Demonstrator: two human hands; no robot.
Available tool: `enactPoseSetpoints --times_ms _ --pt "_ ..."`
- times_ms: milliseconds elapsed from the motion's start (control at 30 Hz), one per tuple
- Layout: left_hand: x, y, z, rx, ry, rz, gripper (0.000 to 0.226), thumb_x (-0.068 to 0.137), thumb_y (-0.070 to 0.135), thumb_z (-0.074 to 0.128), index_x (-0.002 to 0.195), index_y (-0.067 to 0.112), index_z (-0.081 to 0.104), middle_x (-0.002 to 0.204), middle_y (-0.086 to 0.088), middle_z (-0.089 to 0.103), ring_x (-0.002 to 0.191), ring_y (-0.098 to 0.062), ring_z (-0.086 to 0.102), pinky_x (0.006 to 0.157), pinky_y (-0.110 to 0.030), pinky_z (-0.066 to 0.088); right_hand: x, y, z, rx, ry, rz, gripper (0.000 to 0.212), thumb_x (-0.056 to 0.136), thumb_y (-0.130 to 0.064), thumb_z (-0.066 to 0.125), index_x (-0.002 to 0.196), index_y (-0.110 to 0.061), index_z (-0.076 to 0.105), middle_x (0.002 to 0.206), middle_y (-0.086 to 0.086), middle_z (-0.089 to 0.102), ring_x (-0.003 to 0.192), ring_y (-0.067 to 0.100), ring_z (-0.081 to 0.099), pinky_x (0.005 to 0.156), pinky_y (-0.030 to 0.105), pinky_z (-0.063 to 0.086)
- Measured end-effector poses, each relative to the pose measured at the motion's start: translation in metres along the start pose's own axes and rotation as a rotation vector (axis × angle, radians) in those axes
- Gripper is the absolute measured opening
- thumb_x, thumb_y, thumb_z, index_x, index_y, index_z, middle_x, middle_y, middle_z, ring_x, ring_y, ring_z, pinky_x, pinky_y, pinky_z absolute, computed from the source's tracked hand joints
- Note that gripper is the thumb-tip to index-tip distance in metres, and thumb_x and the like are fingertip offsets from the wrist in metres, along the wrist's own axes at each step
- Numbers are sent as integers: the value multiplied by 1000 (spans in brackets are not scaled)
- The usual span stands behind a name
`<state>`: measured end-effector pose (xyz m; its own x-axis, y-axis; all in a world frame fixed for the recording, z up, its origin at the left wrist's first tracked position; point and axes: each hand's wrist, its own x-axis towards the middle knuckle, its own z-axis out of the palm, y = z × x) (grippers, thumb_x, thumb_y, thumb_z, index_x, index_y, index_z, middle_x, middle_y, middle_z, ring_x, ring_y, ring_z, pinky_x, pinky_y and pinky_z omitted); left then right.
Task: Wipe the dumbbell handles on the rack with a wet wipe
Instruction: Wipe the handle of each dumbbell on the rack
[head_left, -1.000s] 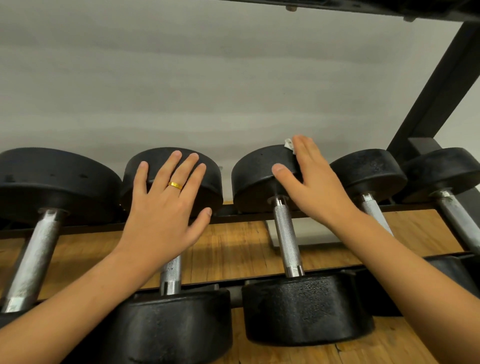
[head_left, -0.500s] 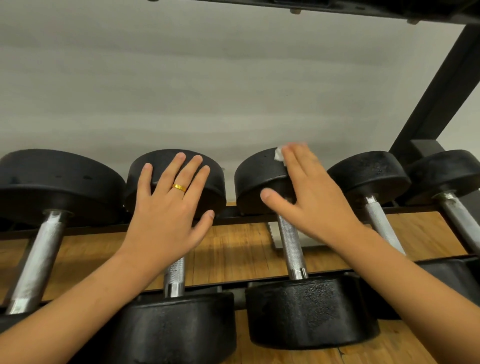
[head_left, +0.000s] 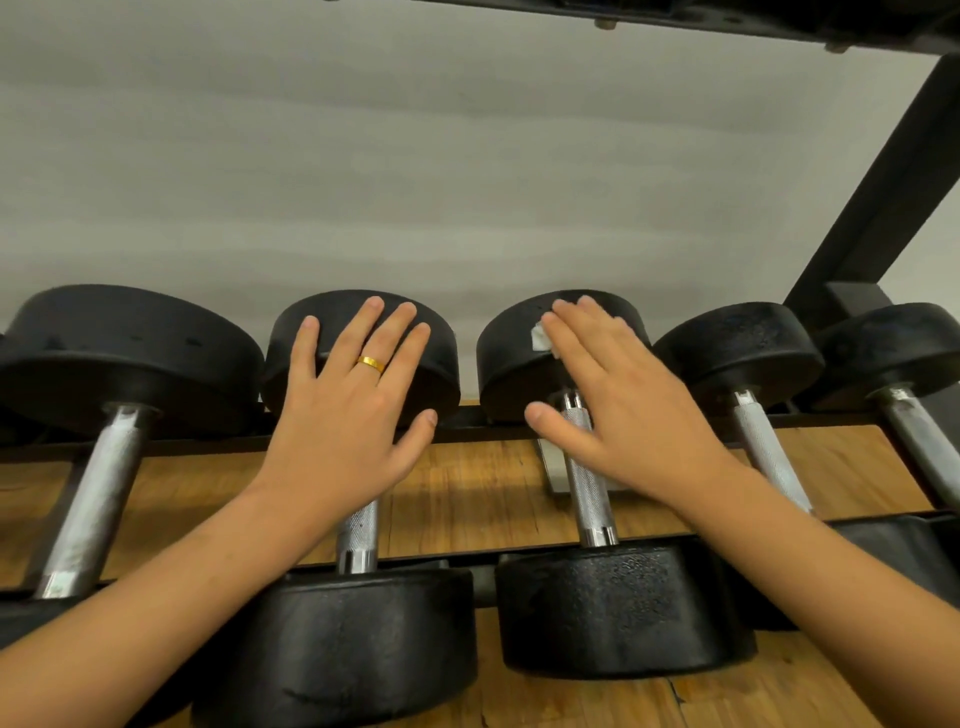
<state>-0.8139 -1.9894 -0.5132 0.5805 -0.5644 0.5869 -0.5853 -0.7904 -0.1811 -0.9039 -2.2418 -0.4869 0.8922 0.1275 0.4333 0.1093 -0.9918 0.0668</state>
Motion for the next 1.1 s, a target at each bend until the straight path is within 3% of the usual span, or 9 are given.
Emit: enactPoseSetpoints --times_ms 67,167,267,367,567,733,867,1100 --pt "0 0 1 -2 1 0 75 92 53 42 155 12 44 163 -11 38 155 -29 26 119 -66 21 17 5 -3 17 3 53 80 98 -65 35 159 -14 22 166 4 20 154 19 12 125 43 18" --pt "-1 1 1 -2 13 -3 75 91 52 42 154 11 44 162 -11 39 154 -30 27 118 -67 22 37 -1 -8 72 -22 136 83 97 -66 36 159 -14 20 167 5 16 154 20 8 125 38 9" --pt "-1 1 0 0 18 3 75 91 52 43 154 11 44 162 -11 39 154 -30 28 118 -67 22 16 -20 -5 -4 -41 37 83 97 -67 33 159 -14 22 167 5 17 155 20 4 123 36 2" --pt "0 0 0 7 20 7 74 91 51 46 154 11 44 162 -11 39 154 -31 28 118 -67 22 4 -19 -3 -97 -45 -42 79 98 -64 32 159 -15 25 166 4 21 155 19 8 125 37 5" --pt "-2 -1 2 10 18 11 74 92 51 45 155 12 43 163 -11 38 154 -31 27 118 -67 22 38 -12 -9 -29 -69 67 76 100 -60 36 160 -15 20 167 5 17 155 20 6 123 35 3" --pt "-1 -2 2 9 20 10 74 92 51 48 155 12 44 163 -11 39 154 -30 28 119 -67 23 12 -16 -7 -106 -87 -39 76 98 -59 36 159 -16 24 166 4 21 155 19 8 123 36 4" --pt "-2 -2 3 -2 27 8 74 92 51 48 155 13 44 163 -10 39 154 -30 28 118 -66 22 44 -6 -11 -87 -105 46 75 100 -60 37 160 -19 19 167 3 17 155 19 8 123 37 3" --pt "-2 -2 3 6 32 18 74 92 51 48 155 13 43 163 -10 38 154 -29 27 119 -65 22 17 -34 -4 -184 -89 -14 74 96 -58 31 155 -13 34 162 8 31 153 24 16 124 42 10"
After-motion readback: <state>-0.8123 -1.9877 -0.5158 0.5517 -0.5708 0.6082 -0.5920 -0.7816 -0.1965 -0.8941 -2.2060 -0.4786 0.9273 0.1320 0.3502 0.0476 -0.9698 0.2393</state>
